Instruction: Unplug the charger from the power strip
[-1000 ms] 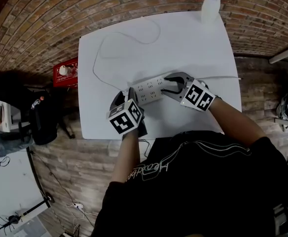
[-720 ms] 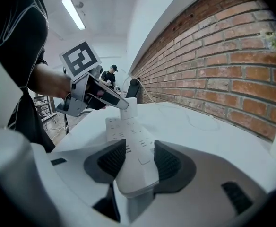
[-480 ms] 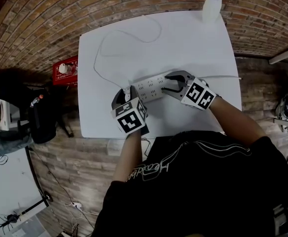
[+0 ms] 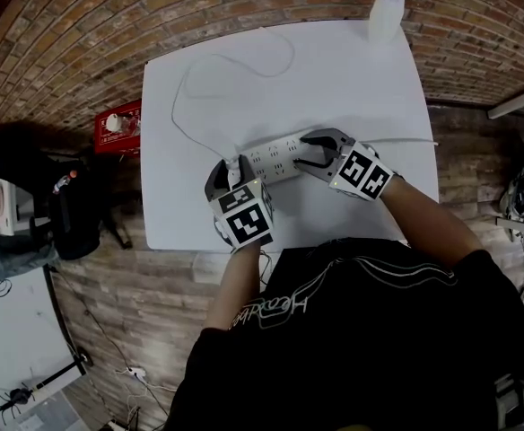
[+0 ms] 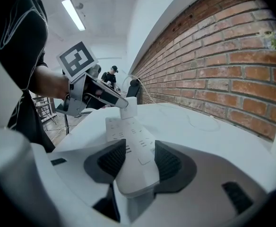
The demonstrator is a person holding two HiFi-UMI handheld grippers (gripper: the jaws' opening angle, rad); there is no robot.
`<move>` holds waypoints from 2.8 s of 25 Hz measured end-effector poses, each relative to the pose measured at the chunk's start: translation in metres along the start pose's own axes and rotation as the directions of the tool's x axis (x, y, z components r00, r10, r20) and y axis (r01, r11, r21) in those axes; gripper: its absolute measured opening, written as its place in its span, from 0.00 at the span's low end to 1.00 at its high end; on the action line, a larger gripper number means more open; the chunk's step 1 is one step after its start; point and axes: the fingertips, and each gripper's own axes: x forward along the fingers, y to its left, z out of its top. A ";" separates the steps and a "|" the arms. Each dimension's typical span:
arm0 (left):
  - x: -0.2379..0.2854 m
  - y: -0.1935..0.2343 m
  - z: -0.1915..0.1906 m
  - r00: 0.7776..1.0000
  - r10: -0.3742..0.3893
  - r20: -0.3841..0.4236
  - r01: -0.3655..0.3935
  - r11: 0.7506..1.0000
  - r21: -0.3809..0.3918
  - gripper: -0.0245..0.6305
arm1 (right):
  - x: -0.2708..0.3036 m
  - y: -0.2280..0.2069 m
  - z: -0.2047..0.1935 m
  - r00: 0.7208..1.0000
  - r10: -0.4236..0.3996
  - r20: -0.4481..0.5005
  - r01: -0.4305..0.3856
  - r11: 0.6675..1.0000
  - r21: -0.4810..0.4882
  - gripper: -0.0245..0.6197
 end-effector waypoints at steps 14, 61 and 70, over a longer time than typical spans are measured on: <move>-0.003 -0.001 0.001 1.000 -0.026 0.009 0.026 1.000 0.010 0.24 | -0.002 -0.001 0.000 1.000 -0.009 0.010 0.009 1.000 -0.008 0.29; -0.013 0.006 0.007 0.998 -0.050 0.025 0.049 0.998 0.047 0.22 | 0.001 0.001 0.001 1.000 -0.023 0.013 0.024 0.999 -0.030 0.29; -0.007 0.007 0.009 0.997 -0.041 0.065 0.048 0.994 -0.096 0.27 | 0.001 0.000 0.001 0.999 -0.027 0.018 0.028 0.999 -0.039 0.29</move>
